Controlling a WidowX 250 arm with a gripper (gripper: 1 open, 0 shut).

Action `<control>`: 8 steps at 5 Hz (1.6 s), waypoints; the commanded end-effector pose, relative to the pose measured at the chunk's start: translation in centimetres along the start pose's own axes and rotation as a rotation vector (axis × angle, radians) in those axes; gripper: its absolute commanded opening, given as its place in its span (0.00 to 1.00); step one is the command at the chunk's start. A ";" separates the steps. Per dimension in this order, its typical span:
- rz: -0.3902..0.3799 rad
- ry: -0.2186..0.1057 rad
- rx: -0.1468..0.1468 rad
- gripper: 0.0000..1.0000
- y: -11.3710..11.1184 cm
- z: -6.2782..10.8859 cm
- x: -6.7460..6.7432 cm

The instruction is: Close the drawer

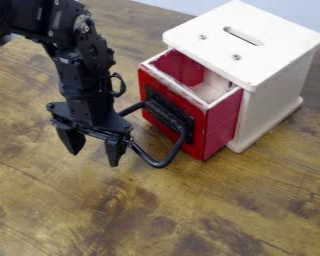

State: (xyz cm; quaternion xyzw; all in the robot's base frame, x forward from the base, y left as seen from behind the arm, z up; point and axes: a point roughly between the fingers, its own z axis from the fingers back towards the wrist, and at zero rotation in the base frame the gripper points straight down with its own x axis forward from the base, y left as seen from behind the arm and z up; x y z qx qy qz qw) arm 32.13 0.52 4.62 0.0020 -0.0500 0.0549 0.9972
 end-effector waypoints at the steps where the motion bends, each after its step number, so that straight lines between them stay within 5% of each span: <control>1: -0.084 -0.110 -0.019 1.00 -1.0 3.0 1.5; 2: -0.138 -0.107 -0.027 1.00 -1.0 2.8 1.3; 4: -0.118 -0.093 -0.012 1.00 -0.9 2.7 0.4; 6: -0.176 -0.045 -0.022 1.00 -1.3 1.2 0.0; 8: -0.112 -0.047 -0.011 1.00 -0.2 1.0 1.6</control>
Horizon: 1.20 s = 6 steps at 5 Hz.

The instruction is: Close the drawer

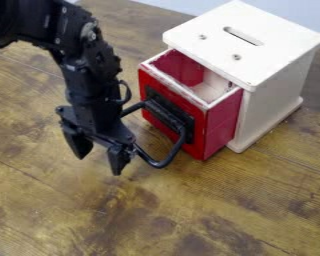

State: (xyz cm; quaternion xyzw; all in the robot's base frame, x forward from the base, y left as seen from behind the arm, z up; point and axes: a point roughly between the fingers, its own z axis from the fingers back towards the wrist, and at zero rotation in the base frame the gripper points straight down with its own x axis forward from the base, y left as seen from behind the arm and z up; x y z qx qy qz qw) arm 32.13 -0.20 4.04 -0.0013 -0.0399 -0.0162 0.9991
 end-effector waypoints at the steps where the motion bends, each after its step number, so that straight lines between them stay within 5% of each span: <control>1: 0.063 -0.088 0.012 1.00 0.5 3.0 1.8; 2: 0.102 -0.122 0.014 1.00 0.2 4.0 1.3; 4: 0.010 -0.108 -0.002 1.00 -0.5 2.9 0.5; 6: 0.052 -0.082 0.009 1.00 0.1 2.2 0.2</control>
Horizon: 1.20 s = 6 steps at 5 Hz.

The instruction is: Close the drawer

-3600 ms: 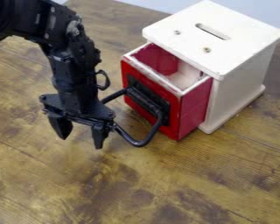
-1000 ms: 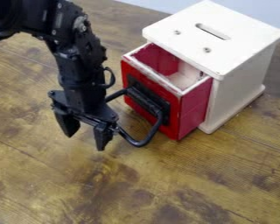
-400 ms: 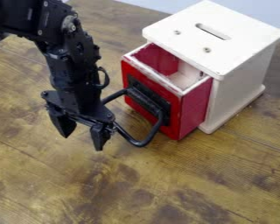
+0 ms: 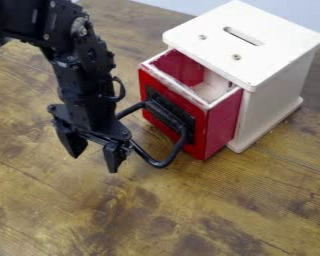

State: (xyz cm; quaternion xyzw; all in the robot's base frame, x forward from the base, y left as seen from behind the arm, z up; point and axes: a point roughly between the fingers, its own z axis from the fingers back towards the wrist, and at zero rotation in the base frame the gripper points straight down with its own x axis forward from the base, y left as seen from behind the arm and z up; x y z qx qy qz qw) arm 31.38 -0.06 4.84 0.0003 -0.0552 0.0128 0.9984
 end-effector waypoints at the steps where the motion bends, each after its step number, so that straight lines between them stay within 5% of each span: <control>1: -0.040 -0.041 -0.002 1.00 -0.7 1.2 0.9; 2: -0.075 -0.044 -0.009 1.00 -1.4 1.1 0.9; 6: -0.095 -0.074 -0.016 1.00 0.5 2.3 5.0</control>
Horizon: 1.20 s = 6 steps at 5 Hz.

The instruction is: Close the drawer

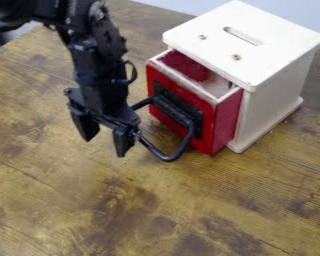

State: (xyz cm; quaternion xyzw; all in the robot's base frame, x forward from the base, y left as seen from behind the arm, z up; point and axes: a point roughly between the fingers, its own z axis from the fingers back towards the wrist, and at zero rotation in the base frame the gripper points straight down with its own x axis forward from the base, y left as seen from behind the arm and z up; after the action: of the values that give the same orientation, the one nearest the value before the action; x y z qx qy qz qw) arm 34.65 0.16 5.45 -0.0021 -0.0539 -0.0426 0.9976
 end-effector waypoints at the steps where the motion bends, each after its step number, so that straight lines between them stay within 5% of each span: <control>1: -0.017 -0.069 -0.006 1.00 0.9 2.6 2.8; 3: -0.104 -0.072 -0.013 1.00 -0.4 1.6 4.1; 5: -0.072 -0.068 -0.001 1.00 0.5 3.0 5.7; 6: -0.071 -0.076 0.005 1.00 0.0 4.1 5.4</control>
State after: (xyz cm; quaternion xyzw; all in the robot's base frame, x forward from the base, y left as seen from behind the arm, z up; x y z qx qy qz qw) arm 38.80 0.30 6.80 -0.0036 -0.0465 -0.0691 0.9965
